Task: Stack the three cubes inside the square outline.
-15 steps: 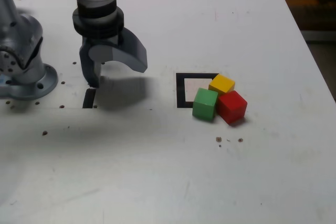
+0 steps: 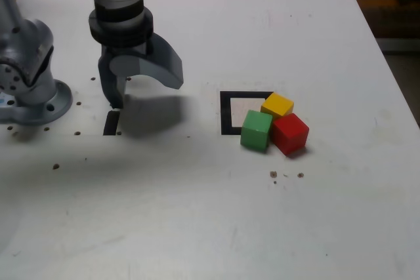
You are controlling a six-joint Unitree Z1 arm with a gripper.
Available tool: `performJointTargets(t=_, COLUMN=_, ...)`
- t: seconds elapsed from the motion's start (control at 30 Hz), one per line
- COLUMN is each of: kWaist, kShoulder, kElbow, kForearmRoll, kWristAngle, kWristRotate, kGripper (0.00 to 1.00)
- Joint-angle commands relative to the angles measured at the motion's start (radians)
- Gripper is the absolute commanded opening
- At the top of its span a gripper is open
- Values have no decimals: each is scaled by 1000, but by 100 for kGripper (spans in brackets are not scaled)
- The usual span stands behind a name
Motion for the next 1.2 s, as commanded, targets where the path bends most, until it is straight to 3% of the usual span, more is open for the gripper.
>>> performJointTargets(t=0.0, kWaist=-1, kShoulder=-8, kElbow=4, kForearmRoll=-2, kWristAngle=2, kWristRotate=-4, kGripper=99)
performJointTargets(t=0.57, kWaist=-1, kShoulder=-19, kElbow=-5, kForearmRoll=24, kWristAngle=20, kWristRotate=-4, kGripper=100)
performJointTargets(t=0.93, kWaist=-1, kShoulder=23, kElbow=-254, kForearmRoll=219, kWristAngle=33, kWristRotate=33, kGripper=99)
performJointTargets(t=1.17, kWaist=-11, kShoulder=59, kElbow=-436, kForearmRoll=287, kWristAngle=6, kWristRotate=31, kGripper=99)
